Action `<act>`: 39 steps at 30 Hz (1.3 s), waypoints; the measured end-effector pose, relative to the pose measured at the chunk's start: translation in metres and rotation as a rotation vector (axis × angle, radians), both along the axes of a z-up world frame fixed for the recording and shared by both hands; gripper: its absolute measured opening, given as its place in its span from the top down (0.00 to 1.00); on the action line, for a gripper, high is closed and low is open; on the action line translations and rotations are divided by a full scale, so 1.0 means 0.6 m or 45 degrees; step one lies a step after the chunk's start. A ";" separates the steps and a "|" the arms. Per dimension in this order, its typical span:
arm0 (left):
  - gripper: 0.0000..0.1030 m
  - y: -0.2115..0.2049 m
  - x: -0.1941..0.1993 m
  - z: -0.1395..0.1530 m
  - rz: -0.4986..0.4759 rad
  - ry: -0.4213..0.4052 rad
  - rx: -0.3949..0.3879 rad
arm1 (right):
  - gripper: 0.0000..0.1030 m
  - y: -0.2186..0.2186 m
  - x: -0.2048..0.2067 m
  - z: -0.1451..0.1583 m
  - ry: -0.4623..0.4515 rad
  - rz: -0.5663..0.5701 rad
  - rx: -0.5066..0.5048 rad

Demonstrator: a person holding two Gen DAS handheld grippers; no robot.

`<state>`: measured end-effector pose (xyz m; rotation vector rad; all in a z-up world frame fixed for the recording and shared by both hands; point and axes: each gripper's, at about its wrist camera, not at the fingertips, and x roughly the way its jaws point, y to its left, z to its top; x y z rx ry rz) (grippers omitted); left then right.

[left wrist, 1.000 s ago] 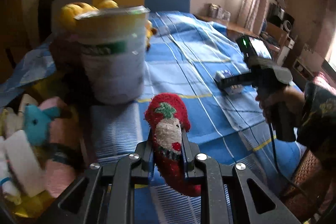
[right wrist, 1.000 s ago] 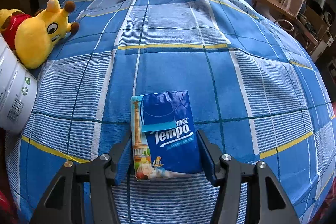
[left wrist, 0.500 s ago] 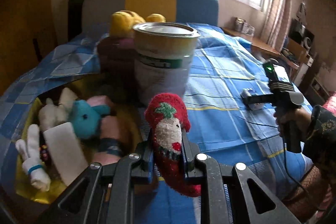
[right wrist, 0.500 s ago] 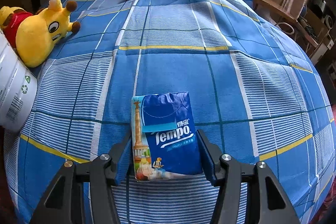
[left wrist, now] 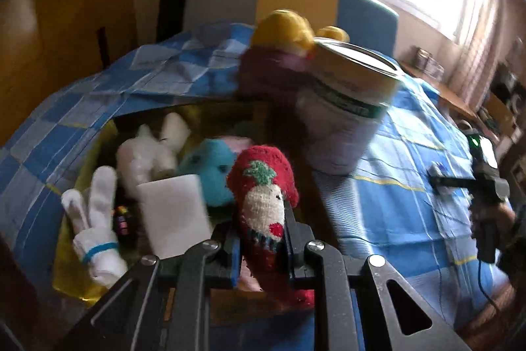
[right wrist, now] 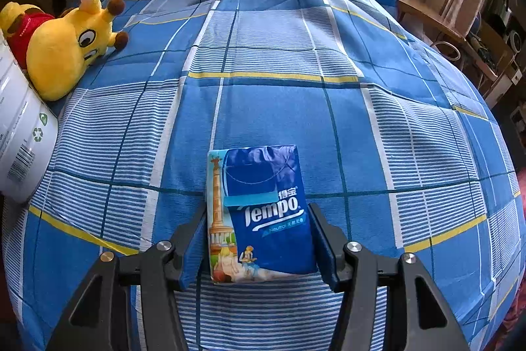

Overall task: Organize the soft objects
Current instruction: 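Carry the red Christmas sock into the gold tray and open the left tool, then carry the blue Tempo tissue pack into the gold tray and open the right tool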

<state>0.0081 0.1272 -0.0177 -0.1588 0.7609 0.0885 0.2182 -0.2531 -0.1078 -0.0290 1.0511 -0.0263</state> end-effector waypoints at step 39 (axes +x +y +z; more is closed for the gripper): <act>0.35 0.147 -0.029 -0.023 0.223 -0.003 0.110 | 0.48 0.024 0.074 0.041 0.067 -0.099 -0.027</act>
